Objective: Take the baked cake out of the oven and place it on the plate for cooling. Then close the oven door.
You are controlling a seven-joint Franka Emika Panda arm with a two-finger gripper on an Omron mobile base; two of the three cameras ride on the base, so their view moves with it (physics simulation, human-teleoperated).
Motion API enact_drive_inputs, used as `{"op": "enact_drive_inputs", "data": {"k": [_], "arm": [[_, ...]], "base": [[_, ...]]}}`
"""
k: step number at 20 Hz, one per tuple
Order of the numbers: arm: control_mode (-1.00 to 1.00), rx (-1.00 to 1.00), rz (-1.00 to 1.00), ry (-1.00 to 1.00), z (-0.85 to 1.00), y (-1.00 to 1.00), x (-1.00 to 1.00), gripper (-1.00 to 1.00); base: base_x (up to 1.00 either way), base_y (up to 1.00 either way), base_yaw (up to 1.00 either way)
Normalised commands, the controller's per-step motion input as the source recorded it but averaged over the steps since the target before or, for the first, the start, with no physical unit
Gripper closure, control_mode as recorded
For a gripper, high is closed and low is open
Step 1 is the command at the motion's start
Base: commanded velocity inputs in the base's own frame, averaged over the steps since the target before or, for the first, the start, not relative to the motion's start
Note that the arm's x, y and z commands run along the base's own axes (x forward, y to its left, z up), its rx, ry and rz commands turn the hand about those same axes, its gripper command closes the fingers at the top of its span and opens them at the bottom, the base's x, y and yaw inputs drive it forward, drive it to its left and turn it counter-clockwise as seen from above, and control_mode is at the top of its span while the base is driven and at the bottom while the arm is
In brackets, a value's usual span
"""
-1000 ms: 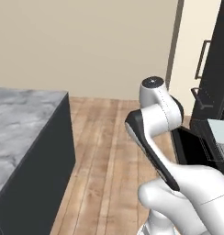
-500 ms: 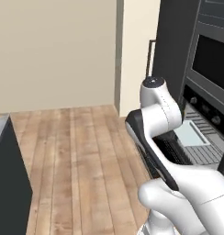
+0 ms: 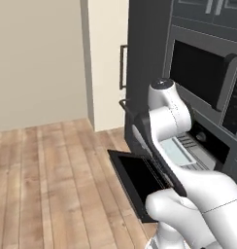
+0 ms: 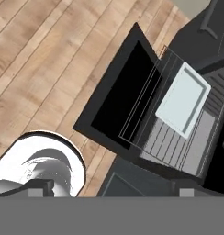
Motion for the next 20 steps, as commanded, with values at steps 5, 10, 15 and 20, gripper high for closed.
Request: {"op": "enact_drive_inputs", "data": {"k": [5,10,15,20], "arm": [[1.0,0.0,0.0,0.0,0.0,0.0,0.0,-1.0],[1.0,0.0,0.0,0.0,0.0,0.0,0.0,-1.0],[1.0,0.0,0.0,0.0,0.0,0.0,0.0,-1.0],[-1.0,0.01,0.0,0.01,-0.08,0.0,0.17,-1.0]], "base": [[0.23,-0.1,-0.3],[0.45,0.0,-0.28],[0.6,-0.02,-0.19],[0.41,0.0,-0.03]]}}
